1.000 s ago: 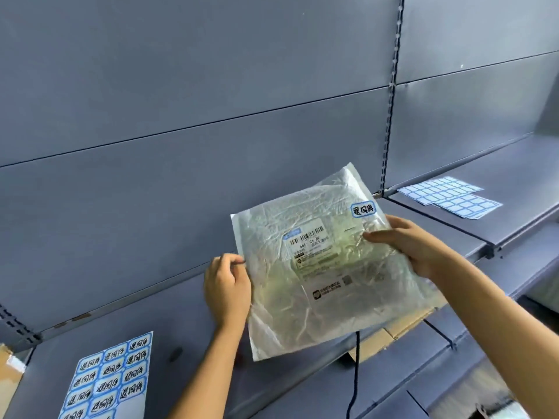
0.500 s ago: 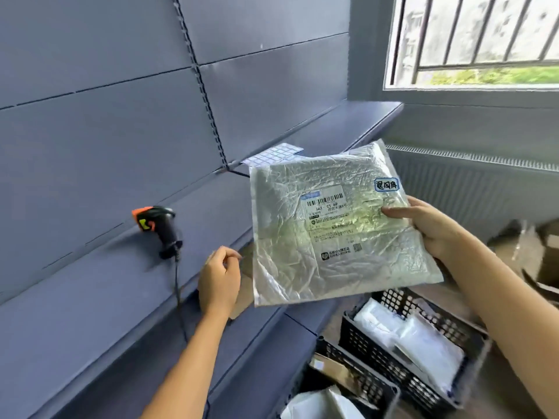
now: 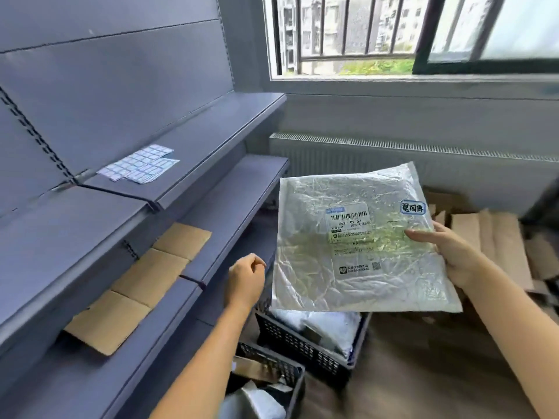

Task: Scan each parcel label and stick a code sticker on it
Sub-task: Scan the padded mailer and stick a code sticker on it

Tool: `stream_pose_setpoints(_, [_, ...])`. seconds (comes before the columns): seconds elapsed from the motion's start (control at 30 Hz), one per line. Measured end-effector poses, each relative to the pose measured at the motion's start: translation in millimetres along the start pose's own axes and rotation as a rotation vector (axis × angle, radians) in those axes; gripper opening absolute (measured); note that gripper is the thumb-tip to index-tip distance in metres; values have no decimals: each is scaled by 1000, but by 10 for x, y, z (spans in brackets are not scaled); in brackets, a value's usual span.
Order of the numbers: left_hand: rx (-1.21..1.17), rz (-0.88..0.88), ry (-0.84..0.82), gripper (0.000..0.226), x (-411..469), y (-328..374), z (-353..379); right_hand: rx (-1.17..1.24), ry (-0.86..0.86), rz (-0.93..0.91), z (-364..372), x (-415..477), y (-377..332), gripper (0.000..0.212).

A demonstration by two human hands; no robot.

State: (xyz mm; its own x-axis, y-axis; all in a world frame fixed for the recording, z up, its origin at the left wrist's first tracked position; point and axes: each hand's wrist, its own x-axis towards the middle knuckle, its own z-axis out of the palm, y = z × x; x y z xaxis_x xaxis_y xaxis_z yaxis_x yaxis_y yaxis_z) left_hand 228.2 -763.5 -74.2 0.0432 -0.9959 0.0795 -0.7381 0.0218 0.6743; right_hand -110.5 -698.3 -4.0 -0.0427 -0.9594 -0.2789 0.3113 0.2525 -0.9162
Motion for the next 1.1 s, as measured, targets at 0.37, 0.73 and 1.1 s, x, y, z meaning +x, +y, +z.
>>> stream_pose_setpoints(0.37, [-38,-16,-156,22,425,325,649,37,111,78,-636,332,150,69])
stream_pose_setpoints(0.73, [-578,-421,-301,31,1366,73,1350,-22,100,226,-641,1722,228,59])
stream_pose_setpoints(1.1, [-453,-768,-292,16,1557,-240,2143,-253,-3,431,-1020,3041,563,23])
